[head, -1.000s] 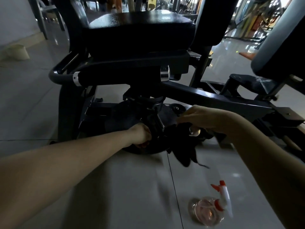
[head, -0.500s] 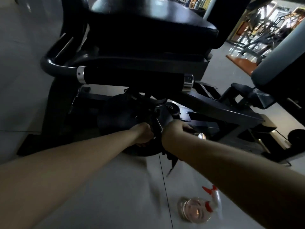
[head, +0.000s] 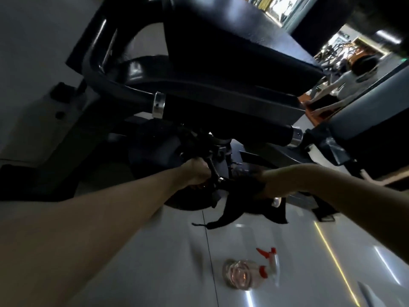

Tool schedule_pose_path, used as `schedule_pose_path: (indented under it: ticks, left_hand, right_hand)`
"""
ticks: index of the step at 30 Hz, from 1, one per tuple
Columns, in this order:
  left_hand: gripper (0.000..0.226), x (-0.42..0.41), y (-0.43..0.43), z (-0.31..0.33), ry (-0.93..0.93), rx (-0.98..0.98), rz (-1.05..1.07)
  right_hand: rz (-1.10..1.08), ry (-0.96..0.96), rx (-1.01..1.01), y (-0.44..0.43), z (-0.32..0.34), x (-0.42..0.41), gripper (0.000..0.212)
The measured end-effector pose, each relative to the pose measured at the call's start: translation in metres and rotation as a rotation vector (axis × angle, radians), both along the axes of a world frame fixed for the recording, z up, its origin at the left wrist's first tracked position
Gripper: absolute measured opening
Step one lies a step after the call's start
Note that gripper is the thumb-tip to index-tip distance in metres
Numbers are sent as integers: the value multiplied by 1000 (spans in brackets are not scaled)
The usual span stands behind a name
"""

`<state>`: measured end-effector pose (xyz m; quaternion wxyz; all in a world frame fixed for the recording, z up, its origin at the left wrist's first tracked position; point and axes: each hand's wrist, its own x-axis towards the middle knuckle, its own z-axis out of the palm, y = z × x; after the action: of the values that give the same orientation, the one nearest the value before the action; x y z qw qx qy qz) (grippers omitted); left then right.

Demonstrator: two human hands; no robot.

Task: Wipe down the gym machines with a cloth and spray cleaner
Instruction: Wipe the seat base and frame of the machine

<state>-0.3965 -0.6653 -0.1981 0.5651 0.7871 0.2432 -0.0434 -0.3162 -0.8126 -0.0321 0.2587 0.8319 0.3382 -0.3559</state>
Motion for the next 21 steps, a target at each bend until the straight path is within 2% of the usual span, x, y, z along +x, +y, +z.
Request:
schedule_pose_path:
  ticks: [3, 5, 7, 10, 13, 15, 19, 21]
  left_hand:
    - [24, -2, -3, 1, 15, -26, -61]
    - [23, -1, -2, 1, 21, -48, -31]
    - [20, 1, 3, 0, 68, -47, -24]
    - [20, 1, 9, 2, 145, -36, 3]
    - [17, -6, 2, 13, 150, -25, 17]
    - [22, -11, -8, 21, 139, -25, 95]
    - [25, -18, -39, 45, 161, -88, 176]
    - [28, -20, -65, 48, 109, -52, 307]
  right_hand:
    - [269, -155, -95, 4, -22, -8, 49]
    - [349, -146, -126, 10, -34, -1, 41]
    - [315, -122, -67, 16, -43, 14, 33]
    - [168, -44, 130, 25, -64, 41, 41]
    - [168, -11, 161, 28, -84, 59, 44]
    - [196, 64, 233, 19, -83, 64, 43]
    - [113, 421, 387, -17, -50, 76, 42]
    - [95, 599, 421, -27, -42, 75, 36]
